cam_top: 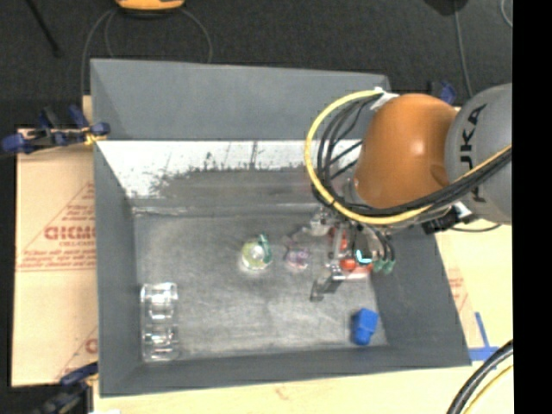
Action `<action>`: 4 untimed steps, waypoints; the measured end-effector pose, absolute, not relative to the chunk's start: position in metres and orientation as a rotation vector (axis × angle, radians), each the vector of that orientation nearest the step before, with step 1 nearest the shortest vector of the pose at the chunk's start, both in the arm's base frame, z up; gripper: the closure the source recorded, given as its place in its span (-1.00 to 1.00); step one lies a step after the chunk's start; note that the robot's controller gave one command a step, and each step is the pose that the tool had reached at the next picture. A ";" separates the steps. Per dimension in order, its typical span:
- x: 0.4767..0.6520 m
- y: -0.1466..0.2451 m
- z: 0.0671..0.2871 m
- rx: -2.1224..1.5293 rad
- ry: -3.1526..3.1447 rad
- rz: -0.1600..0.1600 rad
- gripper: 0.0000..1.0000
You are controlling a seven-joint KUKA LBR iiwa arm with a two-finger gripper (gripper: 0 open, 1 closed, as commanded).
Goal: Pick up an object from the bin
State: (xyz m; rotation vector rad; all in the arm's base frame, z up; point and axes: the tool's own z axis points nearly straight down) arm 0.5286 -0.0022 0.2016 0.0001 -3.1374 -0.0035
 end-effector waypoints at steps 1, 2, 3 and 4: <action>0.588 0.053 0.083 -0.085 -3.148 -0.002 -1.00; 0.606 0.027 0.102 -0.174 -3.143 -0.003 -1.00; 0.605 0.045 0.101 -0.260 -3.136 -0.005 -1.00; 0.608 0.037 0.077 -0.455 -3.113 -0.008 -1.00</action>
Offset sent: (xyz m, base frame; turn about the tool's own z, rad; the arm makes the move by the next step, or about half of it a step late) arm 0.0613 0.0603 -0.1316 0.0542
